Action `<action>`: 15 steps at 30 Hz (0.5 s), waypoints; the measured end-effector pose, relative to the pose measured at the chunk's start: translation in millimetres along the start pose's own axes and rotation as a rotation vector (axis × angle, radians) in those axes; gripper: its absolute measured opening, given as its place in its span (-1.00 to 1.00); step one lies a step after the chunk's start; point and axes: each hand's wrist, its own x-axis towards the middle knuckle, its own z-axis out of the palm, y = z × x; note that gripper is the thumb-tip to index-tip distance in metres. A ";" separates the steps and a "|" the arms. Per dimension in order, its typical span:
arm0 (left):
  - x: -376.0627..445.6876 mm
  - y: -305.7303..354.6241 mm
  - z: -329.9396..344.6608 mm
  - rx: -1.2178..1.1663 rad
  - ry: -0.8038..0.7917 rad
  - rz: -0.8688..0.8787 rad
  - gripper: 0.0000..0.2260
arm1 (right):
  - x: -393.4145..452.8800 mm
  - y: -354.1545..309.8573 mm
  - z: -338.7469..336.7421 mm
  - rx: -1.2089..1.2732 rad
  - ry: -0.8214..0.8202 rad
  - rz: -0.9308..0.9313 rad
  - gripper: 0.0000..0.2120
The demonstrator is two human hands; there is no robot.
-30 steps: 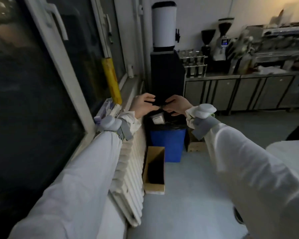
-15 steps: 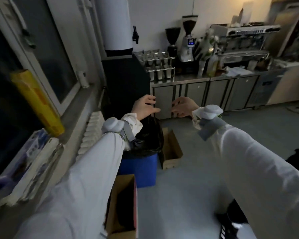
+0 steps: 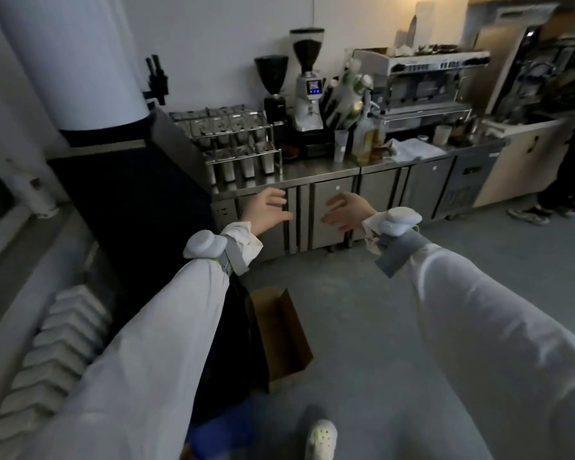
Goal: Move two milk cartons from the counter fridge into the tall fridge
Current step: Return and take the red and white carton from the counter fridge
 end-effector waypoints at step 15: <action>368.0 -0.1 86.4 0.059 -0.011 0.015 -0.48 | 364.6 21.8 -119.3 -0.056 -0.037 0.048 -0.59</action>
